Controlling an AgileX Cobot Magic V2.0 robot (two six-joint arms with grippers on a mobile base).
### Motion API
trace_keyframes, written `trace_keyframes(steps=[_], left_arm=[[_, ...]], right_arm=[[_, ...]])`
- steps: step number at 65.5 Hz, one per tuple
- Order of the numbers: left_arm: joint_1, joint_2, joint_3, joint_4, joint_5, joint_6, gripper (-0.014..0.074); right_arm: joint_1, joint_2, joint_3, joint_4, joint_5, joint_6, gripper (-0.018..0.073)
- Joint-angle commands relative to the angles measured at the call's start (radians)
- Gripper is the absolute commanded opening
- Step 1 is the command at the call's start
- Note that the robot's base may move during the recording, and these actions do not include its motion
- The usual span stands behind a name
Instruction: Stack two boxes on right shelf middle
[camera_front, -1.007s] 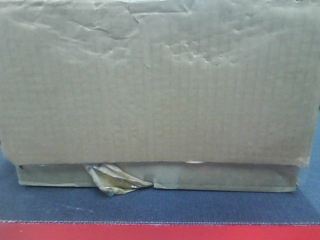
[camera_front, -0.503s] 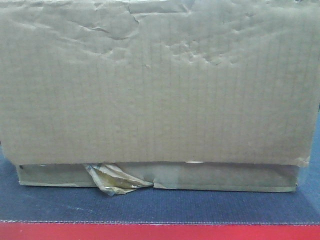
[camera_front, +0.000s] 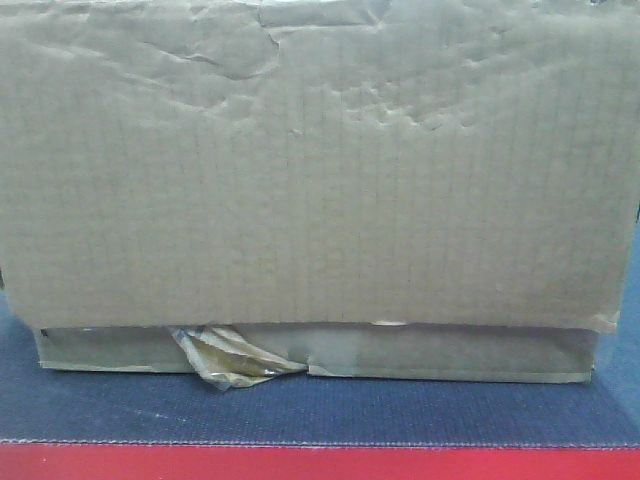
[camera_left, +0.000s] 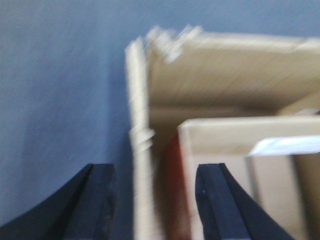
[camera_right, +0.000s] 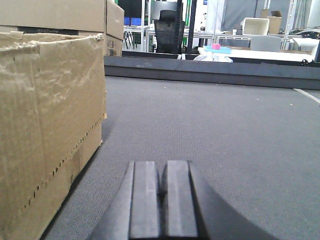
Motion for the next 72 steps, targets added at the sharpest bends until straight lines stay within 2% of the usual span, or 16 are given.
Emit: trace_keyframes(steps=[1,14,34,57,72], left_arm=[[0.006,-0.029,0.066,-0.002,-0.002,0.008,0.0277],[0.008,-0.033,0.159,-0.083,-0.002,0.008,0.0277],[0.008,-0.033,0.271,-0.085,-0.002,0.008,0.0277],[0.008,-0.011,0.271,-0.093,-0.002,0.013,0.0277],[0.008,-0.011,0.271,-0.096,-0.002,0.043,0.0277]], right_arm=[[-0.006,-0.004,0.0,0.0,-0.021,-0.003,-0.0162],[-0.006,-0.004,0.0,0.0,-0.021,-0.003,-0.0162],[-0.006,-0.004,0.0,0.0,-0.021,-0.003,-0.0162],[-0.006,-0.004,0.0,0.0,-0.021,-0.003,-0.0162],[-0.006,-0.004,0.0,0.0,-0.021,-0.003,-0.0162]])
